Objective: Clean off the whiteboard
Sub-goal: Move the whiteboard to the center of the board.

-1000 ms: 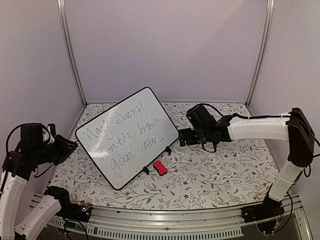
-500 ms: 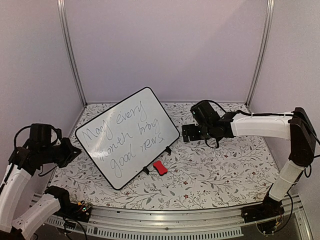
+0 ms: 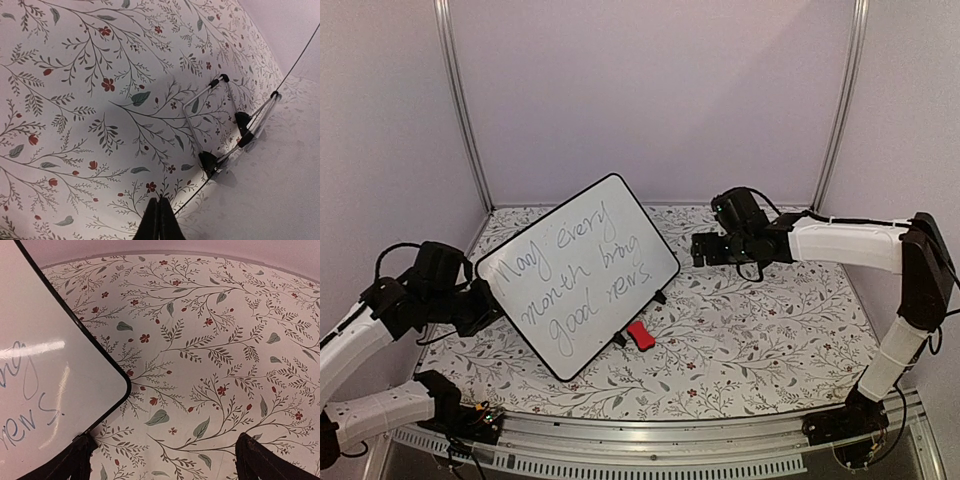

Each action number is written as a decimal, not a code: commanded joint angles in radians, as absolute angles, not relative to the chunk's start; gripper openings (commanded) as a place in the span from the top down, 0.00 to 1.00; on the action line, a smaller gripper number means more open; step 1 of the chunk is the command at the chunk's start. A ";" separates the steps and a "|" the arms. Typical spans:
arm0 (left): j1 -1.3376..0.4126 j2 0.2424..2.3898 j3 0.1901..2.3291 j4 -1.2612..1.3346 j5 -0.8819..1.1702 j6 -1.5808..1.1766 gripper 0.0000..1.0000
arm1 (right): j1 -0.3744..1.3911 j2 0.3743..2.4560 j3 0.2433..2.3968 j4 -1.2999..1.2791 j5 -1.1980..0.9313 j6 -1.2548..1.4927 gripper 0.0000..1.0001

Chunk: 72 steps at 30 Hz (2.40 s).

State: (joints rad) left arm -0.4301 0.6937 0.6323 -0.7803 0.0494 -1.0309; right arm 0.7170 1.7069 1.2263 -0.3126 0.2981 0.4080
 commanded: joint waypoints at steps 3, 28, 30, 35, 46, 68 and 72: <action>-0.520 0.757 0.652 -0.676 0.003 -1.090 1.00 | 0.717 1.659 1.142 -0.271 0.244 0.398 0.01; -0.640 0.783 0.578 -0.752 -0.120 -1.237 1.00 | 0.721 1.679 1.131 -0.200 0.196 0.381 0.01; -0.648 0.778 0.565 -0.766 -0.130 -1.262 1.00 | 0.721 1.683 1.136 -0.206 0.207 0.382 0.01; -0.666 0.765 0.556 -0.802 -0.172 -1.331 1.00 | 0.721 1.686 1.142 -0.214 0.223 0.398 0.01; -0.734 0.860 0.628 -0.845 -0.235 -1.432 1.00 | 0.721 1.738 1.200 -0.226 0.253 0.404 0.01; -0.798 1.055 0.706 -0.770 -0.245 -1.475 1.00 | 0.719 1.742 1.149 -0.169 0.186 0.369 0.01; -0.807 1.074 0.704 -0.726 -0.235 -1.468 1.00 | 0.719 1.741 1.130 -0.162 0.178 0.369 0.01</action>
State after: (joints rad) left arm -0.7811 1.0550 0.6884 -0.8429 -0.2474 -1.4879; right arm 0.7189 1.7500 1.1557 -0.1932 0.2001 0.3779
